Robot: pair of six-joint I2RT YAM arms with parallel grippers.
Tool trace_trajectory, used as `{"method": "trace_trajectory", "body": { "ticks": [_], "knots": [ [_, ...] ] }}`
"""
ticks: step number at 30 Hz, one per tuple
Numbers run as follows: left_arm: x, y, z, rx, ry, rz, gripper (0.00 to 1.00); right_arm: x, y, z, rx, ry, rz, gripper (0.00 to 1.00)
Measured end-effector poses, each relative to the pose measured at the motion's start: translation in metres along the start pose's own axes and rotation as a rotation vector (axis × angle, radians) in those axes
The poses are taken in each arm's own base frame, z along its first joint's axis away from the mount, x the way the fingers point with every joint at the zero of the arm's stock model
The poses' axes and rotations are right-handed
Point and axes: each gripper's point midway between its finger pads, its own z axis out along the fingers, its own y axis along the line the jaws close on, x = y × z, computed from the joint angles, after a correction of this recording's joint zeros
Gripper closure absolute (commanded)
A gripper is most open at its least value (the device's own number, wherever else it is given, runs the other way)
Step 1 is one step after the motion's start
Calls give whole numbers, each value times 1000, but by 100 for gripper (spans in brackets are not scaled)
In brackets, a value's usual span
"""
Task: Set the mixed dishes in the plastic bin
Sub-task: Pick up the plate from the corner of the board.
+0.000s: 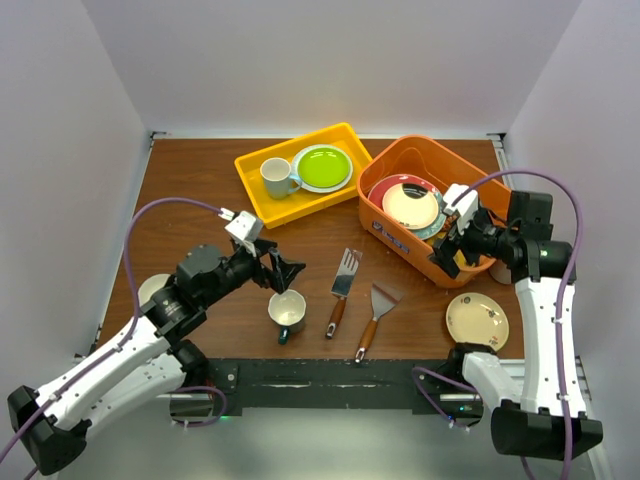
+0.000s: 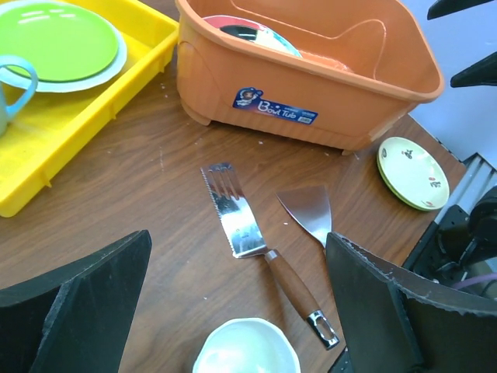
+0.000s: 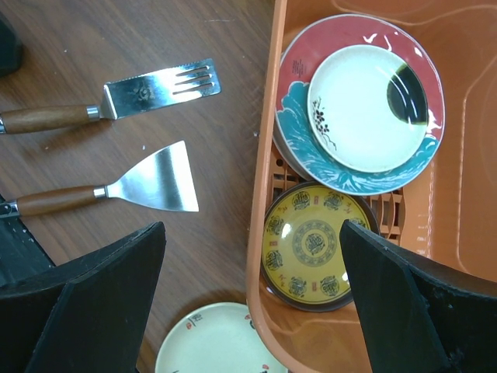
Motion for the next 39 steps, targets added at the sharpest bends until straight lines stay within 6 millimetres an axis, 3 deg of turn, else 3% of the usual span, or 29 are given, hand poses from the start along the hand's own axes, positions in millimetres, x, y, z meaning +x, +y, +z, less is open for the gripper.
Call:
{"method": "trace_trajectory", "body": {
  "ticks": [39],
  "knots": [
    [18,-44,10,206,96,-116,0,28,30,-17,-72,112,-89,1]
  ]
}}
